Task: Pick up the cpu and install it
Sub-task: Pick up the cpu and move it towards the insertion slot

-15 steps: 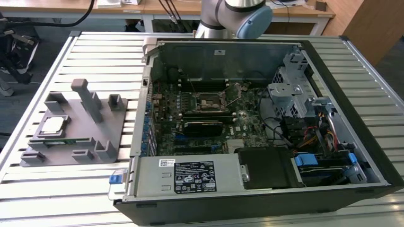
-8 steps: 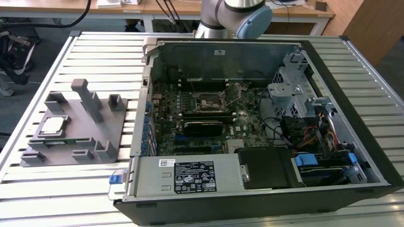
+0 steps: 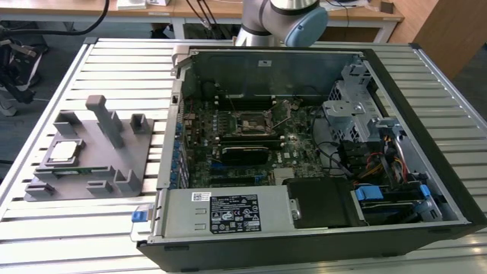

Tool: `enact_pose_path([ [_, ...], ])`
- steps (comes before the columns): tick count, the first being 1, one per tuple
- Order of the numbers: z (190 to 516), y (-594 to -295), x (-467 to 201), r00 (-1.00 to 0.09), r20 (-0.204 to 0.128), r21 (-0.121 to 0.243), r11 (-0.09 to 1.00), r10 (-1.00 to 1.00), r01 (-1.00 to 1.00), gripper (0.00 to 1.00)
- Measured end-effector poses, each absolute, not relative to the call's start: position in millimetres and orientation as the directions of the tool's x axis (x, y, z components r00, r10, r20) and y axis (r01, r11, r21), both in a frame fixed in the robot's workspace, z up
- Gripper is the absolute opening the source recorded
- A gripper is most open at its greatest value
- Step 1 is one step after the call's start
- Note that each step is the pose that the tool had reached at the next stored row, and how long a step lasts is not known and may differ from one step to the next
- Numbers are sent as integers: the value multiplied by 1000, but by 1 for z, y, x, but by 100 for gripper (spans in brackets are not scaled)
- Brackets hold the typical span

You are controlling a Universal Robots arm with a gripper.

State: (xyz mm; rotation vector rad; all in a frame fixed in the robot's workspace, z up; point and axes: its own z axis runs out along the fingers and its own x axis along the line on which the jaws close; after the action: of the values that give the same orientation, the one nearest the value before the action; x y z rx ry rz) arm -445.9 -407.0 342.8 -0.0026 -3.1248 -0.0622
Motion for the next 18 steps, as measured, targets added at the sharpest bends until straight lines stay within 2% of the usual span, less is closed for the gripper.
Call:
enact_pose_path([
  [15,329,-409,-446,-1000,16,40,999,1,2,11],
  [17,327,-410,-446,-1000,16,40,999,1,2,11],
  [18,326,-411,-446,-1000,16,40,999,1,2,17],
])
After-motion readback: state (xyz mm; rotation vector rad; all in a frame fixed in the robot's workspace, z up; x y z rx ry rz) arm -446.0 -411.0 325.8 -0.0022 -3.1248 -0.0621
